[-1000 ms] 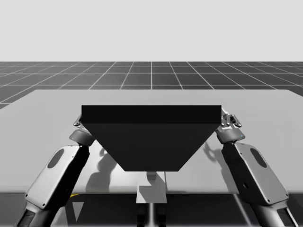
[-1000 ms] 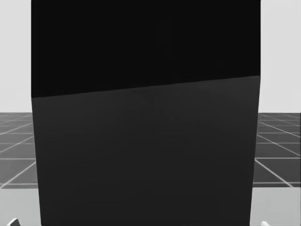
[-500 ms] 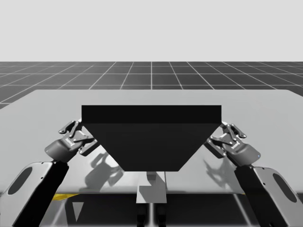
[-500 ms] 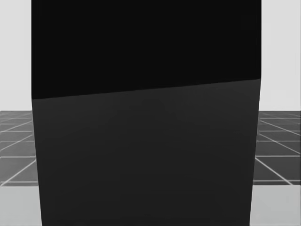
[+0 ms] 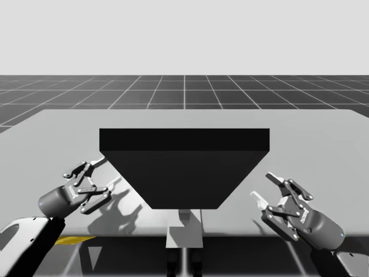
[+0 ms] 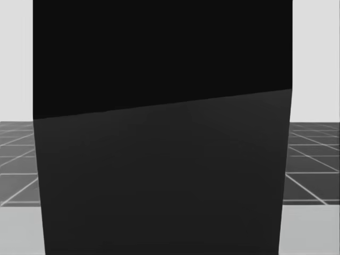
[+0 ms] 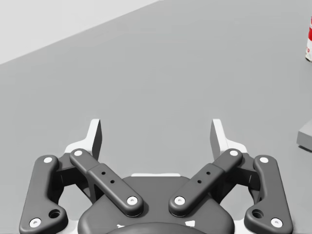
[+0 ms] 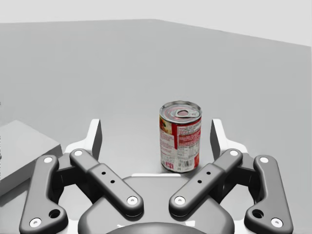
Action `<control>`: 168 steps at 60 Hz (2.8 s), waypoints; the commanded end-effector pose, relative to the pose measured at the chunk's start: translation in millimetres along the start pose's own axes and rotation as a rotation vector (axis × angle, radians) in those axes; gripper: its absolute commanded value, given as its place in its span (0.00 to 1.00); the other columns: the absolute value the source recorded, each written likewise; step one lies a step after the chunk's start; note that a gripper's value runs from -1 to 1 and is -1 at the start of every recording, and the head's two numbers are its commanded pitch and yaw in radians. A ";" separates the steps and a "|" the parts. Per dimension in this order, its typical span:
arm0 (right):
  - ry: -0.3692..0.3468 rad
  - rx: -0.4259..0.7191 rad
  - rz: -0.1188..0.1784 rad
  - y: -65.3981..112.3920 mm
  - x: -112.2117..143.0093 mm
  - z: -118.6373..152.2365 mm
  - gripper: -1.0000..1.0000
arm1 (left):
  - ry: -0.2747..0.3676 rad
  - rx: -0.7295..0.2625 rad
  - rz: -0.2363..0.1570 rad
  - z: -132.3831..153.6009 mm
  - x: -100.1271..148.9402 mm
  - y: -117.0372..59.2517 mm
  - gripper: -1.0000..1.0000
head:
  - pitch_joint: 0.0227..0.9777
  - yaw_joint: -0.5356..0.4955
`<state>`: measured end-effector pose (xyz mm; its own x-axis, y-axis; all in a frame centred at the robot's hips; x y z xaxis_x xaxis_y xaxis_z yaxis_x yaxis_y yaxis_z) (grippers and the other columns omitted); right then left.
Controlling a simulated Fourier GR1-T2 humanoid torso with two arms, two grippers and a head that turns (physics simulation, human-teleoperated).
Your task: Reach around the screen and pick up the object behind it.
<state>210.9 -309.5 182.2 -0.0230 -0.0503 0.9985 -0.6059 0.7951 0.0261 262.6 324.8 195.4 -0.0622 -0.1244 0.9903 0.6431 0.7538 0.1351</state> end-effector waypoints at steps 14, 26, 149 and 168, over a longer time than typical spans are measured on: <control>0.051 -0.037 -0.036 -13.2 -38.5 2.1 0.00 | 0.029 -0.042 -0.002 4.6 -16.9 -6.3 0.00 | 0.16 0.49; 0.077 -0.010 0.008 -21.6 -50.2 -22.4 0.00 | 0.028 -0.052 -0.007 3.9 -19.3 -8.5 0.00 | 0.16 0.49; -0.028 -0.316 0.023 -132.9 -3.1 -38.7 1.00 | 0.028 -0.063 -0.048 0.4 -20.5 -15.7 0.00 | 0.18 0.50; -0.240 -0.414 0.084 -133.9 81.0 -26.6 1.00 | 0.026 -0.066 -0.051 -0.4 -18.6 -16.7 0.00 | 0.18 0.50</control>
<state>298.4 -390.8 205.1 -0.1199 -0.0739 0.9900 -0.3569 0.9338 0.0264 253.1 315.2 174.3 -0.0749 -0.1792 0.9810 0.6863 0.7044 0.1811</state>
